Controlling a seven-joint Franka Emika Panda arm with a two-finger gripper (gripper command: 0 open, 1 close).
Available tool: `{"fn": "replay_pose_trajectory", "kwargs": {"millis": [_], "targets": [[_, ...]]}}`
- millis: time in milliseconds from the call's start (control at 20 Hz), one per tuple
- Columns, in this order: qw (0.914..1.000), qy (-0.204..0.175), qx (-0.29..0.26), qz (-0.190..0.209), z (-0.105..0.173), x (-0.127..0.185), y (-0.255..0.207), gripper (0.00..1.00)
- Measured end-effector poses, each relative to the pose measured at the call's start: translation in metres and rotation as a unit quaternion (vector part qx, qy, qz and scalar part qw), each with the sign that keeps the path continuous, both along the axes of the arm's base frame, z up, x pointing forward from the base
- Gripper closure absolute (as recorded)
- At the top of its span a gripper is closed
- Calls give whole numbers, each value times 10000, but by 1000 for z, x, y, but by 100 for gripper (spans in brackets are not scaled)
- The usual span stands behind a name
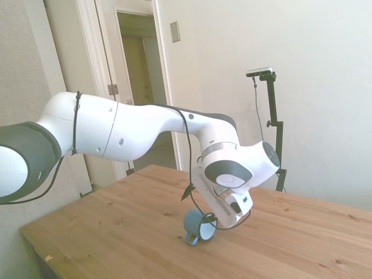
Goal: Flip the mug upright
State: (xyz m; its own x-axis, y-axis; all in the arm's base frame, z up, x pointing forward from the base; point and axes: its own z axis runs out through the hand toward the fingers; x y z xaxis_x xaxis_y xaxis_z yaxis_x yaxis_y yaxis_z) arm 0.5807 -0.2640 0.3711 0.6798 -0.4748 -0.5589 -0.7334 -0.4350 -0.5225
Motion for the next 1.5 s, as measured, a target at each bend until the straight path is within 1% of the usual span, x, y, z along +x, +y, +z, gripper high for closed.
{"fn": "replay_pose_trajectory", "kwargs": {"millis": [50, 100, 400, 600, 1500], "targets": [[10000, 8, 63, -4, -1, 0, -3, 0], [9999, 14, 102, -5, -3, 1, -5, 100], [9992, 33, 378, 136, -3, 6, -4, 100], [9991, -38, 396, 162, -3, 7, -6, 100], [9986, -104, 470, 224, -6, 8, -3, 100]]}}
